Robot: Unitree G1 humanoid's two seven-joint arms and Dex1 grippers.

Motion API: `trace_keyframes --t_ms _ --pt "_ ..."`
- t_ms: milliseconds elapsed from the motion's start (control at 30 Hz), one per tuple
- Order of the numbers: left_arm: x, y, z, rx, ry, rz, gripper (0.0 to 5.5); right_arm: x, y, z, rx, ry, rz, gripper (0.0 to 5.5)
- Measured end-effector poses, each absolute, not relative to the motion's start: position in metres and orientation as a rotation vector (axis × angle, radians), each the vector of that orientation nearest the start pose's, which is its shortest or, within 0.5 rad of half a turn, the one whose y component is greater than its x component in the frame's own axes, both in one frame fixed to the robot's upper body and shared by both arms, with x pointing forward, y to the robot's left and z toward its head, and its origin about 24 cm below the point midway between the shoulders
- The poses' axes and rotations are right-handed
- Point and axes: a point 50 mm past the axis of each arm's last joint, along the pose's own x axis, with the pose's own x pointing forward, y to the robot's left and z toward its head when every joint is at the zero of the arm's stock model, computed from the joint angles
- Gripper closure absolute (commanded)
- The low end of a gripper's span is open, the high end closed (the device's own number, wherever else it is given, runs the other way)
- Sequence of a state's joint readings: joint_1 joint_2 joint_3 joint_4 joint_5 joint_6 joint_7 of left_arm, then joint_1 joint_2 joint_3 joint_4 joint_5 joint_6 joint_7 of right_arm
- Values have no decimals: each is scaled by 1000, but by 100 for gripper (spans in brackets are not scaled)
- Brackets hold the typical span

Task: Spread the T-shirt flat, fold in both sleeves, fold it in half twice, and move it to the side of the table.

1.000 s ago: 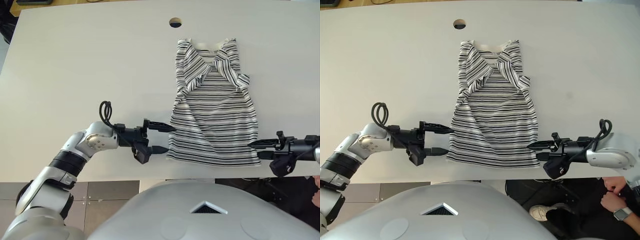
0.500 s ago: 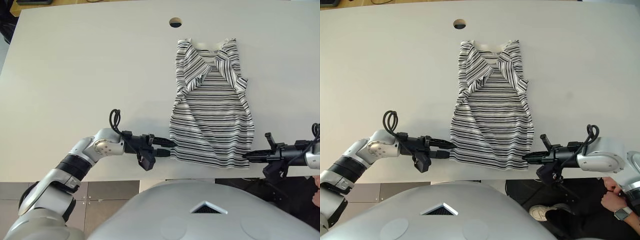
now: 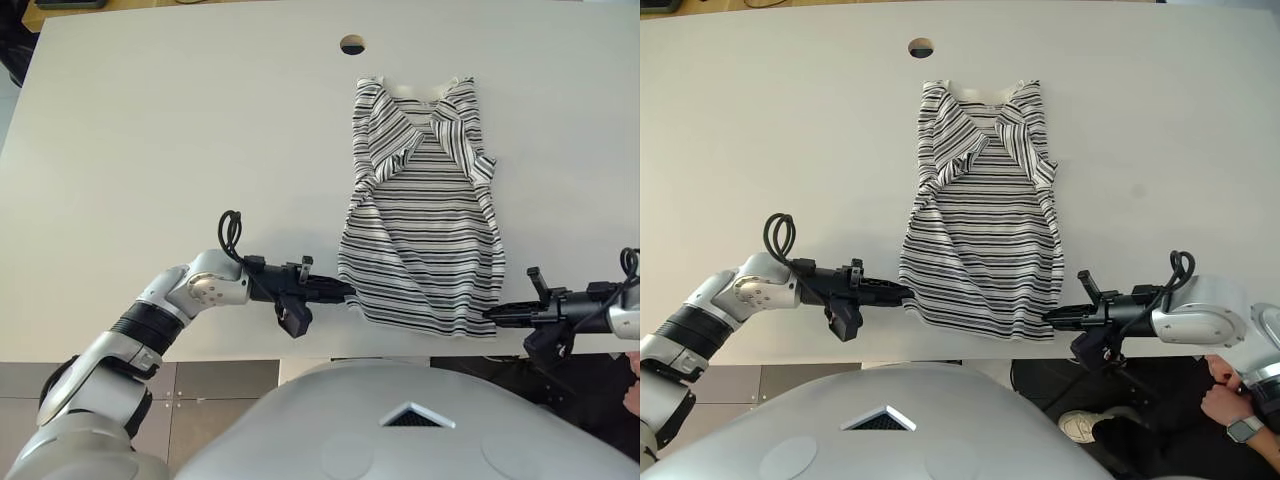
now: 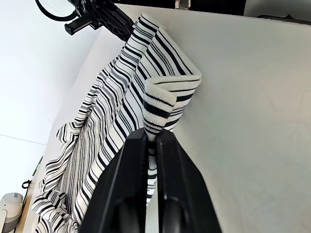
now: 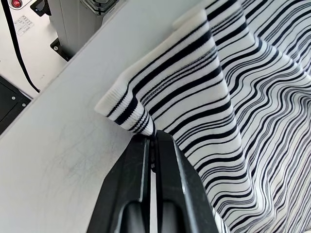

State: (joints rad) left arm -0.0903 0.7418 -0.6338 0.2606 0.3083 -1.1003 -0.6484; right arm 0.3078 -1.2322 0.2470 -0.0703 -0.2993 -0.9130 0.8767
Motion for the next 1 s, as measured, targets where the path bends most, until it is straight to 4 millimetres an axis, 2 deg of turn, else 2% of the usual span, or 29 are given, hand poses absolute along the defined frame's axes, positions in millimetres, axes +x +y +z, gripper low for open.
trace_keyframes --t_ms 167,300,367,467,500,600,733,833,933,1000 --pt "157 144 14 901 -423 -1678 539 125 -247 58 -1271 179 1771 540" --pt "150 141 14 733 -233 -1722 539 120 -248 64 -899 426 1682 540" --pt "135 147 12 569 7 -1818 539 121 -248 74 -663 484 1648 540" --pt "125 158 31 309 227 -1908 539 130 -253 91 -394 493 1615 540" --pt "122 159 48 147 284 -1959 539 135 -258 102 -260 482 1610 540" --pt "127 158 70 31 281 -1962 539 141 -263 112 -141 444 1602 540" --pt "147 148 86 -21 105 -1817 539 151 -259 108 -66 323 1542 540" --pt "166 142 88 -33 3 -1643 539 168 -258 105 -73 243 1442 540" --pt "203 141 77 115 -24 -1378 539 197 -254 107 -109 102 1279 540" --pt "218 143 75 139 -43 -1277 539 215 -253 108 -134 34 1177 540"
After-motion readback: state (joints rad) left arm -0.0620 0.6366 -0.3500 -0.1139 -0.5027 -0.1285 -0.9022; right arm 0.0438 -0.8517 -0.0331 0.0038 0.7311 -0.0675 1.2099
